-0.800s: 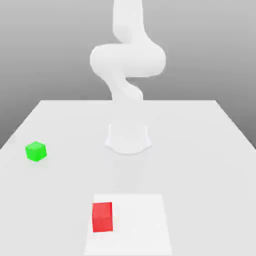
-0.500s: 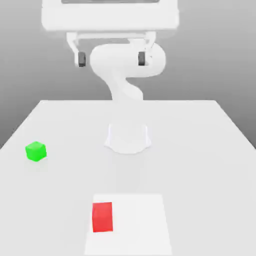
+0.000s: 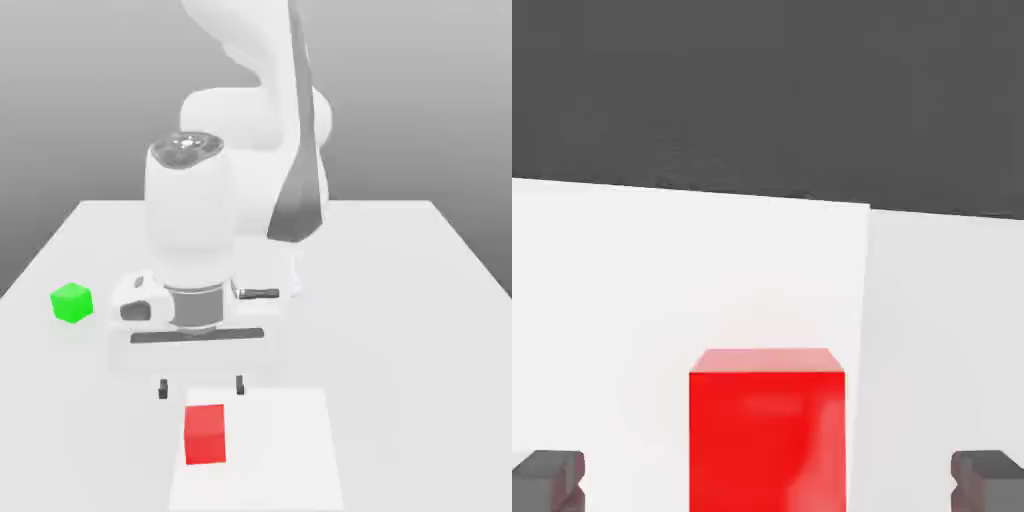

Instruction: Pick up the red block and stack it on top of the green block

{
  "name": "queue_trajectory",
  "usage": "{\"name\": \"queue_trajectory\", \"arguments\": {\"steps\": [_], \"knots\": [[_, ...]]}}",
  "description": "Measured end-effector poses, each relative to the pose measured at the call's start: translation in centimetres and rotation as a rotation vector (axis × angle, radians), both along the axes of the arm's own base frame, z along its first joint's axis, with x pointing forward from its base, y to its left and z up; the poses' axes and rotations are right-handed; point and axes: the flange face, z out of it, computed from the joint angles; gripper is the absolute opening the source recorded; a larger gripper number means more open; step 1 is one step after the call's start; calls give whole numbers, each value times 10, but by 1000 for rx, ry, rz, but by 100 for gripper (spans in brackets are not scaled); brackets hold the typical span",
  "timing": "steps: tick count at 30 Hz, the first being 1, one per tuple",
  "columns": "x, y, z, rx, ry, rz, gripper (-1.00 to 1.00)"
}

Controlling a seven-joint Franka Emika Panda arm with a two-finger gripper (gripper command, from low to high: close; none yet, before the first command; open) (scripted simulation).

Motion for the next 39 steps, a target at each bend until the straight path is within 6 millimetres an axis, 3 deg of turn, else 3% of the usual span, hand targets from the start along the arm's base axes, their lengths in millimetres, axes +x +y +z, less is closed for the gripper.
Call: {"name": "queue_trajectory", "arguments": {"steps": [3, 4, 11, 17, 22, 27, 33, 39], "knots": [[-2, 0, -34, 0, 3, 0, 0], [-2, 0, -40, 0, 4, 0, -100], [-2, 0, -38, 0, 4, 0, -100], [-3, -3, 19, 0, 4, -11, -100], [-32, -82, 40, -26, -3, -337, -100], [-74, -148, 54, -45, -10, -669, -100], [-133, -205, 65, -52, -16, -1047, -100], [-208, -249, 70, -44, -17, -1446, -100]]}}
